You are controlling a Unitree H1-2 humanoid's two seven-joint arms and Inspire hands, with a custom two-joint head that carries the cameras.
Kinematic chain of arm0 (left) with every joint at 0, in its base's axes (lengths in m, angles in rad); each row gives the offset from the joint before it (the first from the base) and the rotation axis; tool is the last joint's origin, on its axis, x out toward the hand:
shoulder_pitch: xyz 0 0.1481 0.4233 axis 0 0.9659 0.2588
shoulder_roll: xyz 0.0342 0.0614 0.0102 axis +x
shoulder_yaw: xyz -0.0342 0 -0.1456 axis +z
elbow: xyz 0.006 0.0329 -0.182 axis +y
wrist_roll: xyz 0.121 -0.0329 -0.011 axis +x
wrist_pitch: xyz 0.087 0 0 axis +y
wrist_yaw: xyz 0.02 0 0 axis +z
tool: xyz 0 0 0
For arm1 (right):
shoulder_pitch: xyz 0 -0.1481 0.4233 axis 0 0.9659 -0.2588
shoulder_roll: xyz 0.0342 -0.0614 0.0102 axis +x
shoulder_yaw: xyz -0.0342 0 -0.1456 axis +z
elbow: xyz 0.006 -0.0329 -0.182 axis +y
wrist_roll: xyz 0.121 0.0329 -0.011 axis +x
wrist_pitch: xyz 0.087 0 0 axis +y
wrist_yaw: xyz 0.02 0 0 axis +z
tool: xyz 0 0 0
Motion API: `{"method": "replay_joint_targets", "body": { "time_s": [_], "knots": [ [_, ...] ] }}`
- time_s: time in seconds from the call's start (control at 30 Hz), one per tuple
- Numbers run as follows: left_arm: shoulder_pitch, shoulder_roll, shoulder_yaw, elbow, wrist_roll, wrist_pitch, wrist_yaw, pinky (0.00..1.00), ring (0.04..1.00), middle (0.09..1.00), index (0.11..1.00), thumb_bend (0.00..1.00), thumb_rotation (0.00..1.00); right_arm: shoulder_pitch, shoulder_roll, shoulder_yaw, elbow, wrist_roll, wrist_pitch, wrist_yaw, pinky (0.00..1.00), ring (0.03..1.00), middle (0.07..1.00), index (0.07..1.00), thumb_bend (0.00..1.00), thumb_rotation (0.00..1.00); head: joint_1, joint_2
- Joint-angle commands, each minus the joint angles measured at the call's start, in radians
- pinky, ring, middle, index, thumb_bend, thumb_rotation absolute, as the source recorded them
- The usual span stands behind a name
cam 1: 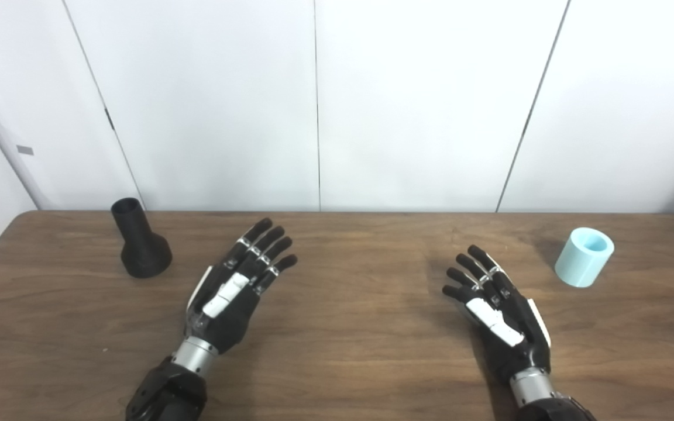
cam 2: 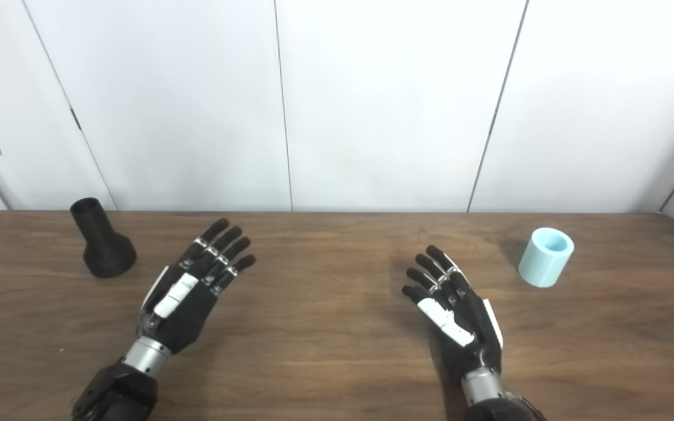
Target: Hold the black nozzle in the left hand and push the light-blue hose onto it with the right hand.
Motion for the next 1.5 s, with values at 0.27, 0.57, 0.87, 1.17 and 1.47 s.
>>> {"method": "replay_joint_targets", "body": {
  "time_s": [0.27,0.57,0.87,1.17,1.47],
  "knots": [
    [0.049,-0.013,0.023,0.065,-0.012,-0.005,0.015,0.22,0.295,0.410,0.499,0.51,0.00,-0.012,-0.009,0.002,-0.028,0.011,0.006,0.008,0.63,0.726,0.799,0.802,0.72,0.18,0.001,0.001],
    [0.049,-0.017,0.016,0.067,-0.010,-0.009,0.016,0.22,0.299,0.412,0.499,0.52,0.00,-0.012,-0.018,-0.001,-0.030,0.023,0.011,0.015,0.61,0.710,0.797,0.798,0.74,0.18,0.063,0.001],
    [0.027,-0.073,-0.021,0.145,0.045,-0.083,0.017,0.24,0.310,0.414,0.509,0.52,0.00,-0.019,-0.079,-0.038,0.023,0.102,-0.002,0.089,0.72,0.764,0.858,0.851,0.61,0.13,0.372,-0.085],
    [0.008,-0.080,-0.029,0.102,0.091,-0.145,0.072,0.28,0.330,0.416,0.508,0.52,0.00,-0.018,-0.083,-0.024,-0.058,0.090,0.075,0.053,0.70,0.800,0.894,0.896,0.50,0.16,0.418,-0.119],
    [0.018,0.055,-0.075,-0.118,0.540,-0.299,0.323,0.54,0.630,0.649,0.612,0.58,0.11,-0.026,-0.072,-0.020,-0.082,0.083,0.104,0.040,0.68,0.797,0.893,0.905,0.40,0.08,0.429,-0.126]
  ]
}}
